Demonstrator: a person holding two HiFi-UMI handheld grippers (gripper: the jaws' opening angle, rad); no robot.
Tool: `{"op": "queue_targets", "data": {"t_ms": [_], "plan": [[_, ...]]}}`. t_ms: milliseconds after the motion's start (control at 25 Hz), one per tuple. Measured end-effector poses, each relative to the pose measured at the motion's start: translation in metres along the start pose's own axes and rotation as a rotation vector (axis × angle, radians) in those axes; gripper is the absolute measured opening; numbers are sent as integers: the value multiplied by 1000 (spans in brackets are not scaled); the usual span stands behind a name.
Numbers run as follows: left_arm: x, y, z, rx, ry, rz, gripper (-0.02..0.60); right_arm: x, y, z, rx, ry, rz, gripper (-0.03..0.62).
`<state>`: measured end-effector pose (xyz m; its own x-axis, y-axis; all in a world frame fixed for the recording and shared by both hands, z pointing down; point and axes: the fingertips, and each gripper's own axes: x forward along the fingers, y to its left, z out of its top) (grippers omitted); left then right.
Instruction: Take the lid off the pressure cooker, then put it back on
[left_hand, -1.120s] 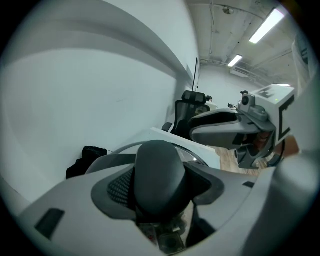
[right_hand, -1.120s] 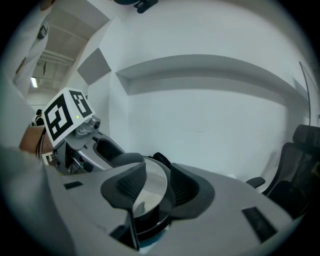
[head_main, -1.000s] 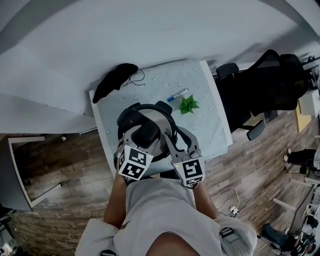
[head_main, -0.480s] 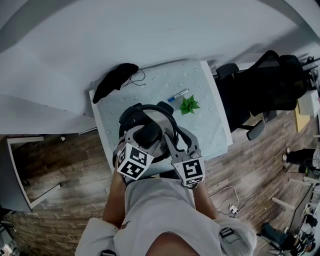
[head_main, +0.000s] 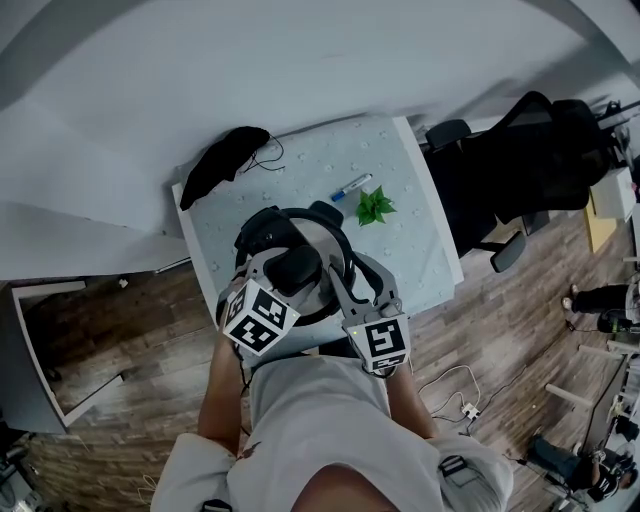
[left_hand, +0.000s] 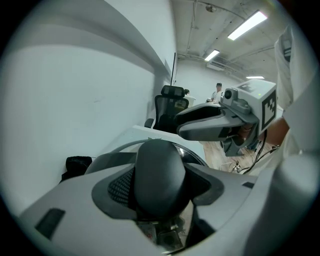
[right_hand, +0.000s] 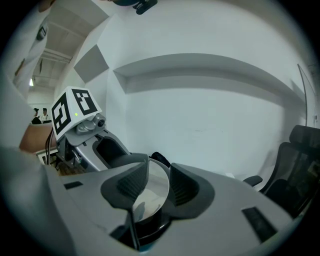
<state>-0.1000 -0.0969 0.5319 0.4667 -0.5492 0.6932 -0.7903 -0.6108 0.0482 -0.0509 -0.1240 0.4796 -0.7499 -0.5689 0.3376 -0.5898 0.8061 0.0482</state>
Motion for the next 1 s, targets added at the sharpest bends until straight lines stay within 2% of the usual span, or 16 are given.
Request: {"op": "queue_targets", "data": {"t_ms": [560,1000], "plan": [[-1,-3,1,98,10,-96,279,-5,10,-1,-1,9,-18,155],[-2,-5,4,126,22,-120,278,-18,10,-2,5,12,-70,154]]}}
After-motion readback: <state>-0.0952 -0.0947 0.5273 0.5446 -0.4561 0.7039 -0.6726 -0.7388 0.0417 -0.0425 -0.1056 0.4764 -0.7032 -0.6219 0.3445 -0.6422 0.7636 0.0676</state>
